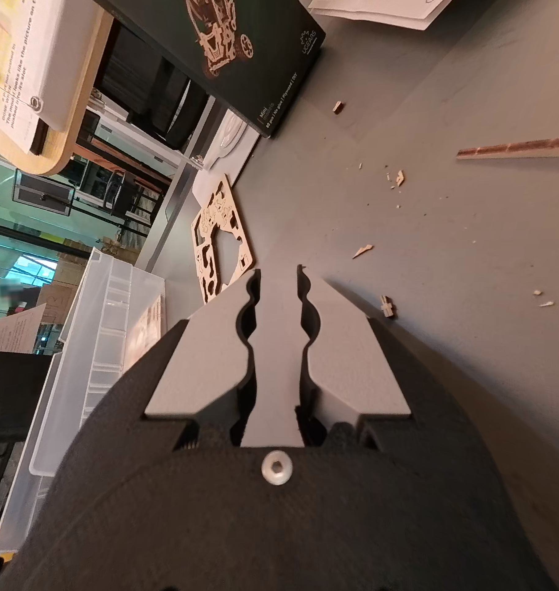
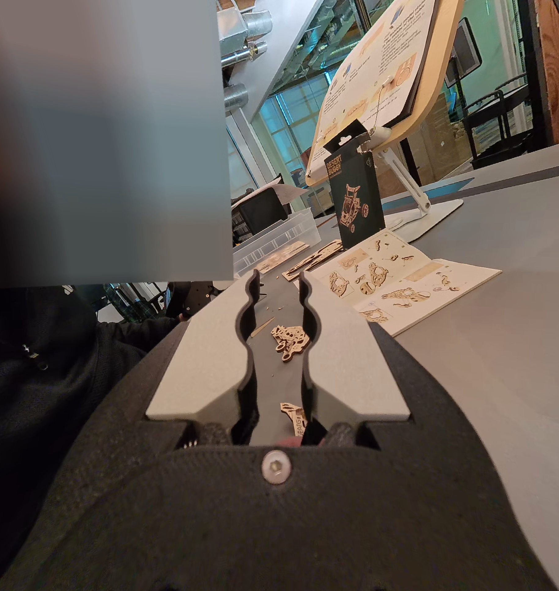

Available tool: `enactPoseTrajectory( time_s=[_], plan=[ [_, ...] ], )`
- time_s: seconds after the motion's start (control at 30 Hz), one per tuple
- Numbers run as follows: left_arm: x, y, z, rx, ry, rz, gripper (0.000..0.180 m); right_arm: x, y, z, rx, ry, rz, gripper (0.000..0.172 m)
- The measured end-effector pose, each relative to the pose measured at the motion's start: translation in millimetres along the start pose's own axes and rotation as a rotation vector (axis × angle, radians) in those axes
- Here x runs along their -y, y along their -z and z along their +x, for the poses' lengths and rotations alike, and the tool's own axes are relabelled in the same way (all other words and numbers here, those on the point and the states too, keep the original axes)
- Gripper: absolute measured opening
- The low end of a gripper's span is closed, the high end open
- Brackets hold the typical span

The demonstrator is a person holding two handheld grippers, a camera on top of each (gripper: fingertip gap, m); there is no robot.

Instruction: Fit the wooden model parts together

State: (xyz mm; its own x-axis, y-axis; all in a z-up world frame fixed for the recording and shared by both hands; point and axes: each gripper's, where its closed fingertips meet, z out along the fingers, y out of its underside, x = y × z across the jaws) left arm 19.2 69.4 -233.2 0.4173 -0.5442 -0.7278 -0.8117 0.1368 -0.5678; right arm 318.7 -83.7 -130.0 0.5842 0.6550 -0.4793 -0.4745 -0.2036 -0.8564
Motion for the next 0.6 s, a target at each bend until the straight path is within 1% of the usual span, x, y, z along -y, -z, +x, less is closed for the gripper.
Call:
enactPoseTrajectory(
  time_s=[0.6],
  plan=[
    [-0.1, 0.1, 0.3, 0.001, -0.006, -0.001, 0.021, 1.1, 0.9, -0.7, 0.006, -0.001, 0.007, 0.021]
  ],
)
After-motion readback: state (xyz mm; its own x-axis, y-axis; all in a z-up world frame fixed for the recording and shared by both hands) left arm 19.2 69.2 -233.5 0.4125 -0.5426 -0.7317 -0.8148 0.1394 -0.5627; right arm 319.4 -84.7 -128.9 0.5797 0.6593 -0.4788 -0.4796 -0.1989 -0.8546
